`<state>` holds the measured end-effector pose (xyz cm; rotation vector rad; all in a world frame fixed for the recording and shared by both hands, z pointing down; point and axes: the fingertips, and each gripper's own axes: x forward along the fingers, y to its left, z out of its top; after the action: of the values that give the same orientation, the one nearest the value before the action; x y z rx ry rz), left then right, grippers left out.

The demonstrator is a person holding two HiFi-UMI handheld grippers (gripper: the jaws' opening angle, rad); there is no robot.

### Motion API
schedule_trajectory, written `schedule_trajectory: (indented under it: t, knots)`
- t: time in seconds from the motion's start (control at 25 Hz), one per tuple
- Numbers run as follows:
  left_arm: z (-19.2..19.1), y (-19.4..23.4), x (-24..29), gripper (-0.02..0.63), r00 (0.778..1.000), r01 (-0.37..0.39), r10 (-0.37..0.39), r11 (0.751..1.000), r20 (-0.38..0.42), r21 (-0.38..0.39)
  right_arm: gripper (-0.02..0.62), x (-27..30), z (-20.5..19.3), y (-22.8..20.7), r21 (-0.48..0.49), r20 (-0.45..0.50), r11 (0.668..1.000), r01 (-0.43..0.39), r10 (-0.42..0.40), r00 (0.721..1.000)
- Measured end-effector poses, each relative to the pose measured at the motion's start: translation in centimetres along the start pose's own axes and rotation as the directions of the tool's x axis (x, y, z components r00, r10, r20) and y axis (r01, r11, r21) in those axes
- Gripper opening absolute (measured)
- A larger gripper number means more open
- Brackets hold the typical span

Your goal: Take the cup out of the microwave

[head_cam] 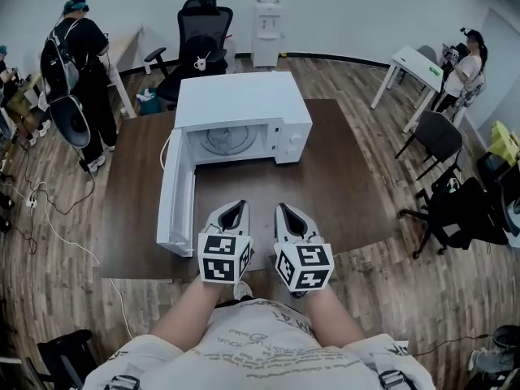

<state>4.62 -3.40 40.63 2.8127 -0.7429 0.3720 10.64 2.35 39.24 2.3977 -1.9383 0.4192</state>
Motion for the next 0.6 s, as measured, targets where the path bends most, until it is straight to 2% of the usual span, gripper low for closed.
schedule_trajectory:
  t: [0.32,0.6]
  knots:
    - [1.9,4.2,4.3,0.014,1.000,-0.009,0.009,1.000,0.016,-0.025,0.012,6.2,1.2,-0.6,-0.001,0.004,0.999,-0.034,0.034,0.999]
    - [1.5,7.2,5.3,0.014,0.999,-0.043,0.044,0.997,0.001,-0.064,0.012,9.6,0.8,0.8,-0.028,-0.007,0.997,-0.075,0.075,0.997]
